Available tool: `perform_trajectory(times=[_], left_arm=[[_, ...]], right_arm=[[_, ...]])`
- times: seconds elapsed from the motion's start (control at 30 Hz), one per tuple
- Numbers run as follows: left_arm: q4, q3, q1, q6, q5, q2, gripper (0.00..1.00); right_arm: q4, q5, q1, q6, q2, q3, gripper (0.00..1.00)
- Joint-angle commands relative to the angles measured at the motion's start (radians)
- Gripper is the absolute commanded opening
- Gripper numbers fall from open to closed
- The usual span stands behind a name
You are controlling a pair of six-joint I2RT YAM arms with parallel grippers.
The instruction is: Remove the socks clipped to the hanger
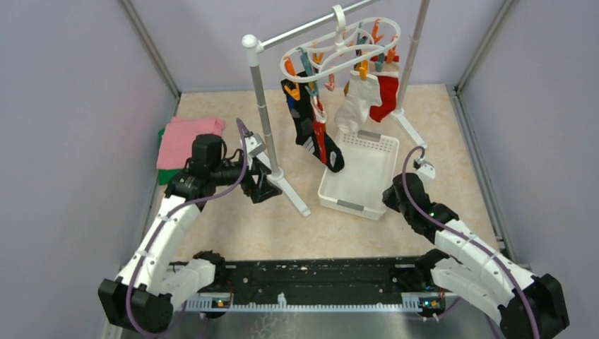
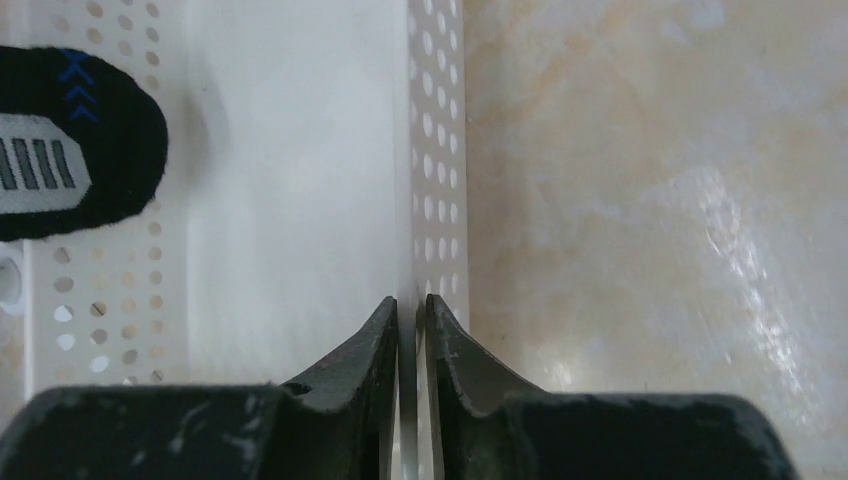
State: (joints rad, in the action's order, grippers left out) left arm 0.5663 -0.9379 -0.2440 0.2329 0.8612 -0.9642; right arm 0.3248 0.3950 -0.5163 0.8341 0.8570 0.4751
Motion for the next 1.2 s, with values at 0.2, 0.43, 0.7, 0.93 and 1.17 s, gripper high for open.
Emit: perform_trajectory(times=[0.2, 0.43, 0.7, 0.93, 1.17], left_arm=[[-0.060, -0.020, -0.135, 0.130, -0.144, -0.158, 0.85], [-0.126, -0.156, -0.185, 0.177, -0.241, -0.314, 0.83], [-0.215, -0.237, -0.215, 0.160, -0.363, -0.423, 0.82], [-0.265, -0.230, -0.212, 0.120, -0.615, -0.437, 0.80], [-0.211, -0.216, -0.212, 0.031, -0.340, -0.346, 0.87]], right_arm=[[0.293, -0.011, -0.077, 0.095, -0.097, 0.033, 0.40], [0.413, 0.028, -0.077, -0.065, -0.056, 0.264, 0.99], [0.173, -0.110, -0.077, -0.293, -0.137, 0.376, 0.99], [0.039, -0.419, -0.078, -0.507, 0.057, 0.544, 0.99], [-0.261, -0.559, -0.118, -0.540, 0.273, 0.645, 0.98]])
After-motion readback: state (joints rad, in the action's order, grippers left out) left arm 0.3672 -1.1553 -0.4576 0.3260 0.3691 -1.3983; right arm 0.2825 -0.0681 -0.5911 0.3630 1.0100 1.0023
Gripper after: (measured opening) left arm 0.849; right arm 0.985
